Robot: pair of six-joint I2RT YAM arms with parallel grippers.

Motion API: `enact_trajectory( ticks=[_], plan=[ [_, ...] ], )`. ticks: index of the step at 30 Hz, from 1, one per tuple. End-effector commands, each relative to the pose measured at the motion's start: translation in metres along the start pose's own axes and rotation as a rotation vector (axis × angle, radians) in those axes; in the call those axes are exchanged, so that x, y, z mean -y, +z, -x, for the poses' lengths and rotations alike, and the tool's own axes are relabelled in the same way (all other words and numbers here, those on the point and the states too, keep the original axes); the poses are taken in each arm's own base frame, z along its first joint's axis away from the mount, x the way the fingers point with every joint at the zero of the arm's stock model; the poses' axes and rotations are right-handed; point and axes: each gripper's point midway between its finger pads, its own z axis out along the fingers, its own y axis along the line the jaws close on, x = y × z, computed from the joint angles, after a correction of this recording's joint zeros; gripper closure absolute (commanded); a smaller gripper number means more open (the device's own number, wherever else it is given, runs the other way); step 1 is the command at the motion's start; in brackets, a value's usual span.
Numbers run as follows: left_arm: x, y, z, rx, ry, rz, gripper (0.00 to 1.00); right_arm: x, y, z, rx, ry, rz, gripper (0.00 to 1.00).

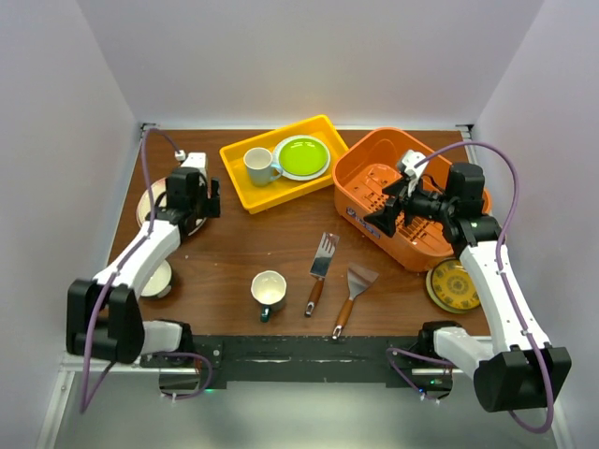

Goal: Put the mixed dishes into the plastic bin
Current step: Pick up the plate at the center of the board.

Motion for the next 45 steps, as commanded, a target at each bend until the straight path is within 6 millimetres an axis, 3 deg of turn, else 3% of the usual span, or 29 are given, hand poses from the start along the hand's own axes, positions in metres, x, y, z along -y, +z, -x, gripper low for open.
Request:
enact_trajectory(
  ticks=[1, 2, 3, 4, 7, 16, 29, 33, 42, 45],
  plan=[
    [-0.008, 0.026, -0.003, -0.092, 0.032, 0.082, 0.22, -0.007, -0.004, 0.015, 0.041, -0.032, 0.029, 0.01],
    [-0.014, 0.029, -0.009, -0.131, 0.052, 0.119, 0.26, -0.007, -0.003, 0.015, 0.040, -0.031, 0.030, 0.01],
    [-0.015, 0.033, -0.001, -0.134, 0.053, 0.135, 0.35, -0.007, -0.003, 0.014, 0.041, -0.027, 0.031, 0.01],
    [-0.013, 0.044, -0.013, -0.187, 0.078, 0.141, 0.40, -0.008, -0.003, 0.014, 0.041, -0.025, 0.035, 0.01],
    [-0.009, 0.056, -0.023, -0.241, 0.139, 0.169, 0.51, -0.008, -0.003, 0.014, 0.044, -0.024, 0.036, 0.01],
    [0.000, 0.070, -0.036, -0.292, 0.198, 0.171, 0.57, -0.007, -0.002, 0.012, 0.038, -0.014, 0.038, 0.01],
    [-0.001, 0.076, -0.046, -0.326, 0.244, 0.189, 0.82, -0.008, -0.003, 0.014, 0.042, -0.020, 0.037, 0.01],
    [0.001, 0.070, -0.036, -0.290, 0.256, 0.202, 0.99, -0.008, -0.004, 0.014, 0.041, -0.020, 0.035, 0.01],
    [0.010, 0.028, 0.015, -0.097, 0.255, 0.212, 1.00, -0.007, -0.003, 0.012, 0.035, -0.017, 0.031, 0.01],
    [0.011, 0.013, 0.023, -0.044, 0.255, 0.208, 1.00, -0.006, -0.001, 0.009, 0.029, -0.012, 0.033, 0.01]
  ],
)
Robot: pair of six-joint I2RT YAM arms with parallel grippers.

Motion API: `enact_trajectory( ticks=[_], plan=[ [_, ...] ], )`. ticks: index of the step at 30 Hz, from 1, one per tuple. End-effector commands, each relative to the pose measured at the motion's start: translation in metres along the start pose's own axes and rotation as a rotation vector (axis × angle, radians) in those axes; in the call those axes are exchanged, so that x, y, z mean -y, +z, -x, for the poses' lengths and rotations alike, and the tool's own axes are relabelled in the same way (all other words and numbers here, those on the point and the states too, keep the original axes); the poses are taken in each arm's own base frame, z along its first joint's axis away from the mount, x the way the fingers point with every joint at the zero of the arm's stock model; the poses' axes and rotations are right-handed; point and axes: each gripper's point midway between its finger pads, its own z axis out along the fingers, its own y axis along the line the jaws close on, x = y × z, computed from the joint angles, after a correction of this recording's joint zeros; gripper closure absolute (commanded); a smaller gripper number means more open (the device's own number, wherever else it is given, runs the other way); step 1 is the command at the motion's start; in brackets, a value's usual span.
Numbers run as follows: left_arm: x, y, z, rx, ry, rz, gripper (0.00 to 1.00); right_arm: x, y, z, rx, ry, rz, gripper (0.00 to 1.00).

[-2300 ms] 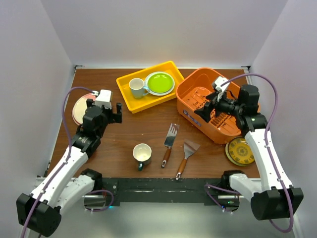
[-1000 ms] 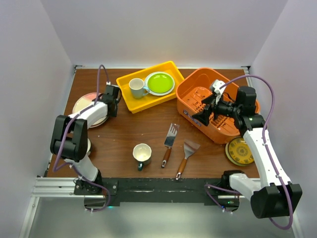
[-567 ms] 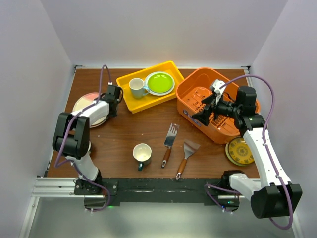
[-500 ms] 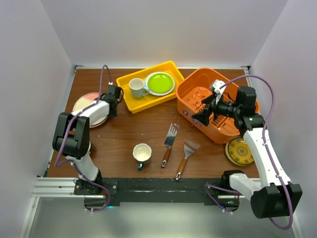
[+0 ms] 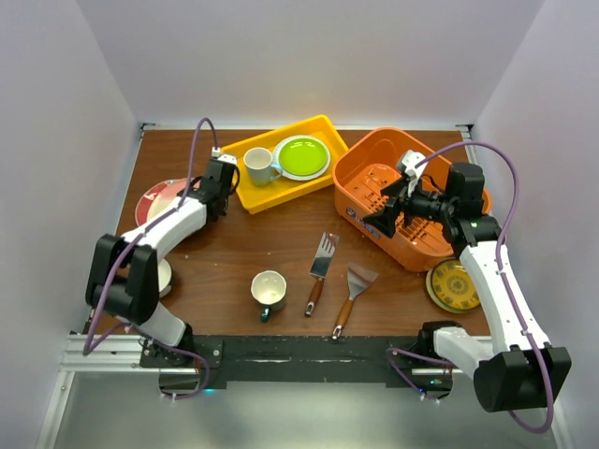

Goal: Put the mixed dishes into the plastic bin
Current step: Pick up the plate at the center of the board.

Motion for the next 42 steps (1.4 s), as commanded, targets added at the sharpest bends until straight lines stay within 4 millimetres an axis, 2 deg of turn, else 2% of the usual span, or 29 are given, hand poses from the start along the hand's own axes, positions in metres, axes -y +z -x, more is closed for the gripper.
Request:
enact_trajectory(
  ticks=[1, 8, 20, 35, 38, 40, 41, 42],
  plan=[
    [-0.024, -0.034, 0.033, 0.164, -0.054, 0.078, 1.00, -0.002, -0.001, 0.008, 0.022, -0.020, 0.012, 0.01],
    [-0.027, -0.058, 0.042, 0.251, -0.029, 0.054, 1.00, 0.000, 0.002, 0.004, 0.015, -0.008, 0.016, 0.01],
    [-0.021, -0.077, 0.044, 0.316, -0.037, -0.022, 1.00, 0.001, 0.008, -0.003, 0.006, 0.020, 0.045, 0.01],
    [-0.018, -0.089, 0.041, 0.362, -0.057, -0.070, 1.00, -0.003, 0.015, -0.006, 0.011, 0.073, 0.102, 0.01],
    [-0.021, -0.093, 0.042, 0.376, -0.068, -0.064, 1.00, -0.005, 0.022, 0.000, 0.008, 0.099, 0.130, 0.01],
    [-0.023, -0.096, 0.044, 0.391, -0.076, -0.065, 1.00, -0.013, 0.035, -0.004, -0.027, 0.116, 0.166, 0.02],
    [-0.023, -0.097, 0.044, 0.397, -0.078, -0.068, 1.00, -0.014, 0.039, 0.001, -0.043, 0.112, 0.161, 0.02],
    [-0.023, -0.098, 0.044, 0.400, -0.079, -0.070, 1.00, -0.025, 0.052, -0.003, -0.082, 0.119, 0.199, 0.02]
  ],
)
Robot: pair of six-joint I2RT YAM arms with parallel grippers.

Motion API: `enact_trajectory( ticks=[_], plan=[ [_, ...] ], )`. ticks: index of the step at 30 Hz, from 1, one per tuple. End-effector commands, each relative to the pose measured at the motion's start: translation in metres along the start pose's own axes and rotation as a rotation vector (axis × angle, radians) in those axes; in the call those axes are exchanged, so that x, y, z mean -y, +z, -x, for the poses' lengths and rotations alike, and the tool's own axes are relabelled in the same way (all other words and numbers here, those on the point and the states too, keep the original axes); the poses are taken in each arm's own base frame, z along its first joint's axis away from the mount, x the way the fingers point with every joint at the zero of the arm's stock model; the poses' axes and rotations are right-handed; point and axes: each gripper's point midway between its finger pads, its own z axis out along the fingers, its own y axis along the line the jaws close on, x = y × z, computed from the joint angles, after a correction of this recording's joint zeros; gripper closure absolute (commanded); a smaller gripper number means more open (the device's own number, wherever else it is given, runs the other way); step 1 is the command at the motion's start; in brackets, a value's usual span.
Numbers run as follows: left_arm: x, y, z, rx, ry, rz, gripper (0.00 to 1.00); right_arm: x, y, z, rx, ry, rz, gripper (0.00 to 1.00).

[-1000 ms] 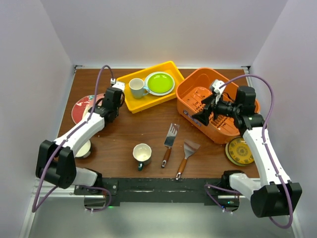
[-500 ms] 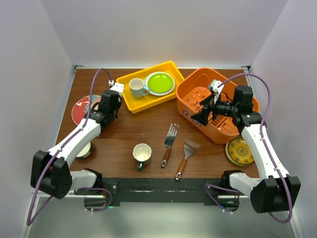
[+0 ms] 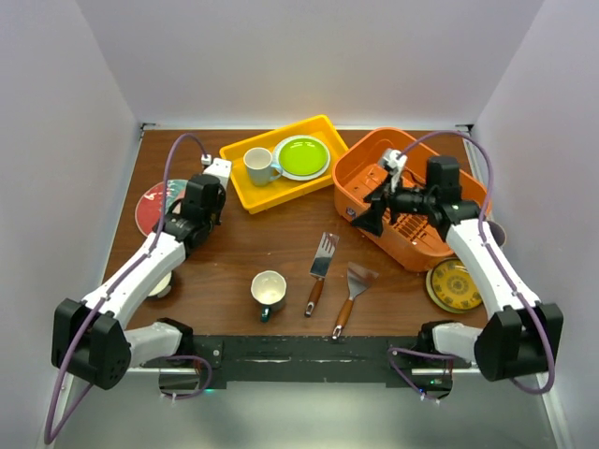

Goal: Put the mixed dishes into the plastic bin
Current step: Pick up the plate at the center of the board.

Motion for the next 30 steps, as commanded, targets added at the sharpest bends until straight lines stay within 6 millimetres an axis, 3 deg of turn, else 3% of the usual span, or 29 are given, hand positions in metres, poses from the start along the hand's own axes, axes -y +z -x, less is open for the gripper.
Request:
enact_trajectory(
  ticks=[1, 3, 5, 6, 8, 9, 14, 16, 17, 18, 20, 26, 30],
  plan=[
    [-0.014, -0.017, 0.038, 0.156, -0.047, 0.034, 1.00, -0.022, 0.030, 0.019, -0.054, -0.028, 0.084, 0.02],
    [-0.014, -0.020, 0.040, 0.174, -0.057, 0.028, 1.00, -0.035, 0.044, 0.033, -0.078, -0.043, 0.113, 0.03],
    [-0.013, -0.021, 0.039, 0.181, -0.062, 0.020, 1.00, -0.032, 0.062, 0.046, -0.101, -0.047, 0.100, 0.03],
    [-0.014, -0.023, 0.040, 0.188, -0.068, 0.019, 1.00, -0.046, 0.074, 0.050, -0.113, -0.051, 0.125, 0.04],
    [-0.013, -0.023, 0.038, 0.187, -0.071, 0.014, 1.00, -0.044, 0.097, 0.062, -0.137, -0.053, 0.107, 0.04],
    [-0.014, -0.025, 0.039, 0.195, -0.074, 0.013, 1.00, -0.056, 0.112, 0.064, -0.149, -0.023, 0.129, 0.04],
    [-0.011, -0.027, 0.037, 0.205, -0.084, -0.004, 1.00, -0.059, 0.186, 0.086, -0.114, 0.128, 0.117, 0.04],
    [-0.011, -0.028, 0.035, 0.209, -0.088, -0.004, 1.00, -0.069, 0.212, 0.096, -0.099, 0.206, 0.100, 0.04],
    [-0.012, -0.029, 0.036, 0.214, -0.089, -0.004, 1.00, -0.072, 0.234, 0.083, -0.126, 0.243, 0.096, 0.04],
    [-0.012, -0.031, 0.036, 0.220, -0.091, -0.005, 1.00, -0.073, 0.245, 0.093, -0.107, 0.305, 0.068, 0.04],
    [-0.012, -0.031, 0.036, 0.225, -0.091, -0.009, 1.00, -0.076, 0.272, 0.082, -0.126, 0.430, 0.044, 0.04],
    [-0.009, -0.032, 0.034, 0.233, -0.093, -0.028, 1.00, -0.084, 0.315, 0.090, -0.058, 0.637, 0.052, 0.05],
    [-0.006, -0.031, 0.033, 0.230, -0.091, -0.039, 1.00, -0.095, 0.341, 0.082, -0.073, 0.706, 0.092, 0.05]
  ],
)
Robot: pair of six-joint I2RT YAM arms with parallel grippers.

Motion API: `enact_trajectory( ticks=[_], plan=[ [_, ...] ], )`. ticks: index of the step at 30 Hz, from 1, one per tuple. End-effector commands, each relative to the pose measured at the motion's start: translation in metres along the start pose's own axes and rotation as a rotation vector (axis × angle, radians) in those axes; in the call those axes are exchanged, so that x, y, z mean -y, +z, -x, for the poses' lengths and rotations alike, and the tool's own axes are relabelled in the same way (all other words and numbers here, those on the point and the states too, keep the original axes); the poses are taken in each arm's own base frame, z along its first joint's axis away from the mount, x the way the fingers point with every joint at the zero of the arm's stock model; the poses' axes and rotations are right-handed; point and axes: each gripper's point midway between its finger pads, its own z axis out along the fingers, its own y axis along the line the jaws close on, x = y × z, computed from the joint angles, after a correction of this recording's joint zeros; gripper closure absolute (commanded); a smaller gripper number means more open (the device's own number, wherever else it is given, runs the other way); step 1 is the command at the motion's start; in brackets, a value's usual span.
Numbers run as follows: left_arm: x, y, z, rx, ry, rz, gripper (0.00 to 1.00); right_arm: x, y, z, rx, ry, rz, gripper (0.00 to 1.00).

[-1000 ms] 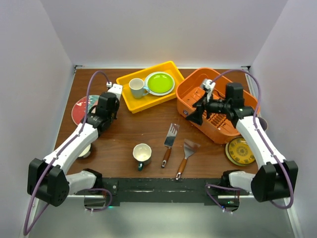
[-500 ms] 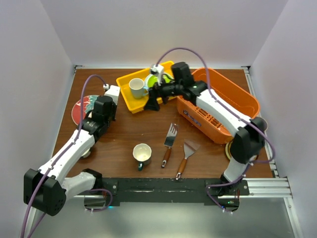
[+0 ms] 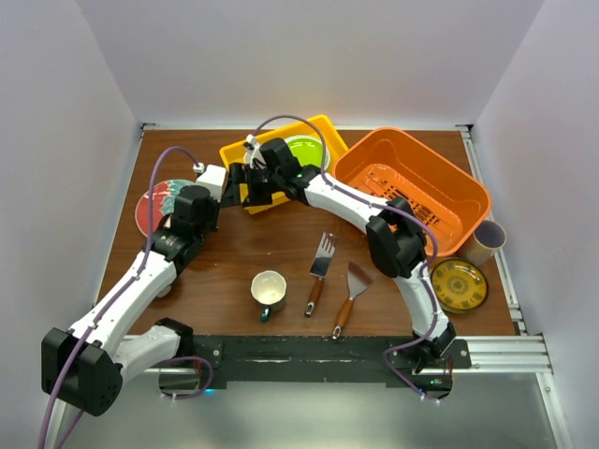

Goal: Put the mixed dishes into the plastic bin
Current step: Pick up the plate at the center of the board.

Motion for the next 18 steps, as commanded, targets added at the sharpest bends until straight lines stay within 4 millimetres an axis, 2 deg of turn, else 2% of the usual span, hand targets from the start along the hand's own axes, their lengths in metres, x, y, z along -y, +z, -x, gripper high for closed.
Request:
enact_trajectory(
  ticks=[1, 3, 4, 9, 14, 17, 18],
  plan=[
    [-0.003, -0.004, 0.032, 0.124, -0.043, 0.006, 1.00, -0.053, 0.007, 0.043, 0.127, 0.095, 0.127, 0.05],
    [-0.002, -0.004, 0.031, 0.123, -0.041, 0.001, 1.00, -0.061, 0.012, 0.044, 0.124, 0.118, 0.151, 0.05],
    [-0.001, -0.003, 0.030, 0.119, -0.039, -0.001, 1.00, -0.057, 0.019, 0.040, 0.112, 0.128, 0.151, 0.06],
    [0.002, -0.002, 0.030, 0.121, -0.039, -0.017, 1.00, -0.064, 0.032, 0.040, 0.120, 0.158, 0.162, 0.05],
    [0.005, -0.001, 0.029, 0.116, -0.036, -0.033, 1.00, -0.060, 0.058, 0.022, 0.092, 0.214, 0.137, 0.09],
    [0.006, -0.003, 0.030, 0.124, -0.037, -0.040, 1.00, -0.059, 0.068, 0.013, 0.073, 0.256, 0.132, 0.19],
    [0.006, -0.003, 0.030, 0.126, -0.037, -0.042, 1.00, -0.058, 0.069, 0.012, 0.068, 0.267, 0.135, 0.33]
  ],
)
